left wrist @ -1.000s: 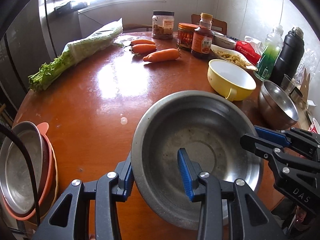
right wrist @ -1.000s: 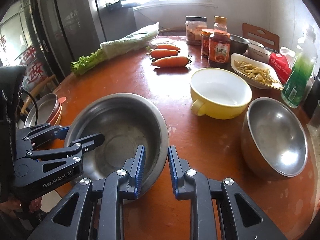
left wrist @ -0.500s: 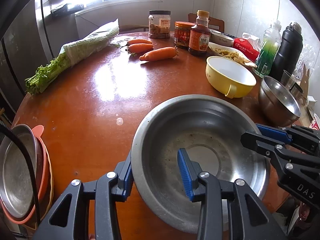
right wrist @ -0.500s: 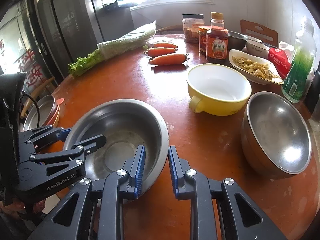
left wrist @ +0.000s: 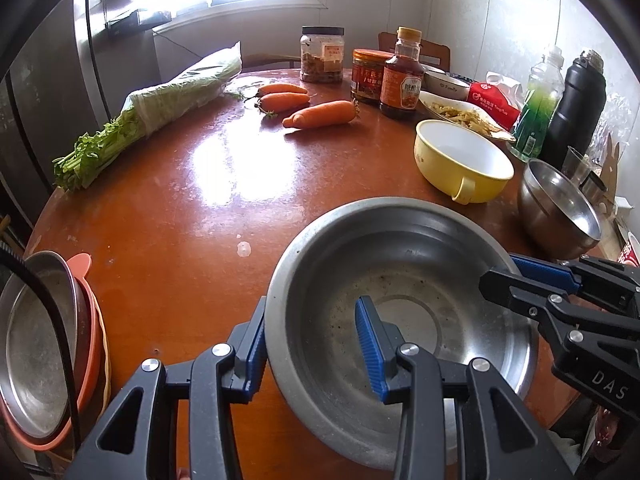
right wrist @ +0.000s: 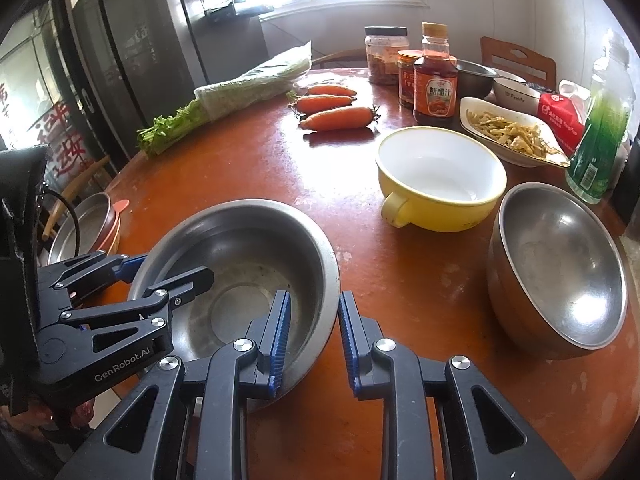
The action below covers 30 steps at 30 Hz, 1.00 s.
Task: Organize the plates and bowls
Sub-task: 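Carry the steel bowl beside the left gripper, lower it, open the right gripper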
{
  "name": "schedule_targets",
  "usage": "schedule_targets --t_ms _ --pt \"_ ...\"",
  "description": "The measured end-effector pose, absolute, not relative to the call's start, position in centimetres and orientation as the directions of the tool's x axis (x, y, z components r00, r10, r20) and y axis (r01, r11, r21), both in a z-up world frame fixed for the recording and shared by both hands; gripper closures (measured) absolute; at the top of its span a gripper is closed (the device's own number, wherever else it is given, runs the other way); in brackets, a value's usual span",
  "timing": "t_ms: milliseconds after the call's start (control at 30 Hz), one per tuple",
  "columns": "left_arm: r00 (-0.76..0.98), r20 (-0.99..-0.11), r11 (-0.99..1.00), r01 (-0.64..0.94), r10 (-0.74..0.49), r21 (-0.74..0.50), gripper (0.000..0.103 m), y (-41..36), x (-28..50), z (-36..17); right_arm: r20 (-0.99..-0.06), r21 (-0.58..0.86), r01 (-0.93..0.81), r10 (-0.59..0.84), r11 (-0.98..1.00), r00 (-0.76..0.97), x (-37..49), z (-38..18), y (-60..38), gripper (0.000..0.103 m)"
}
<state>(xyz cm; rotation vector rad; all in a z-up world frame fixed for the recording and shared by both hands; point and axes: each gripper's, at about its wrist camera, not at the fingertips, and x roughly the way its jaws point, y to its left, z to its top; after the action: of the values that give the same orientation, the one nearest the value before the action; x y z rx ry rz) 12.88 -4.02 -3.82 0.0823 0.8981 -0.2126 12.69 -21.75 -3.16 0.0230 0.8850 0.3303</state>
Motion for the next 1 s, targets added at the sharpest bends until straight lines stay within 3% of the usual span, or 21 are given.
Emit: schedule_targets --t_ms 367,633,867,1000 --pt "0.623 -0.77 0.982 0.19 -0.135 -0.018 0.058 -3.4 12.8 -3.1 -0.744 0.17 -0.256 0.295 0.951 0.599 12.8 -2.5 -22.4 0.076" --pt "0.656 -0.745 0.985 0.17 -0.123 -0.013 0.053 -2.9 12.1 -1.5 -0.711 0.171 -0.27 0.308 0.948 0.632 11.9 -0.7 -22.4 0.066" --pt "0.689 -0.712 0.985 0.169 -0.135 -0.024 0.046 -3.2 11.1 1.2 -0.671 0.163 -0.269 0.306 0.949 0.675 10.8 1.9 -23.5 0.065" --pt "0.712 -0.691 0.986 0.167 -0.129 -0.012 0.041 -4.2 10.7 2.7 -0.652 0.163 -0.242 0.288 0.957 0.701 10.4 3.7 -25.1 0.058"
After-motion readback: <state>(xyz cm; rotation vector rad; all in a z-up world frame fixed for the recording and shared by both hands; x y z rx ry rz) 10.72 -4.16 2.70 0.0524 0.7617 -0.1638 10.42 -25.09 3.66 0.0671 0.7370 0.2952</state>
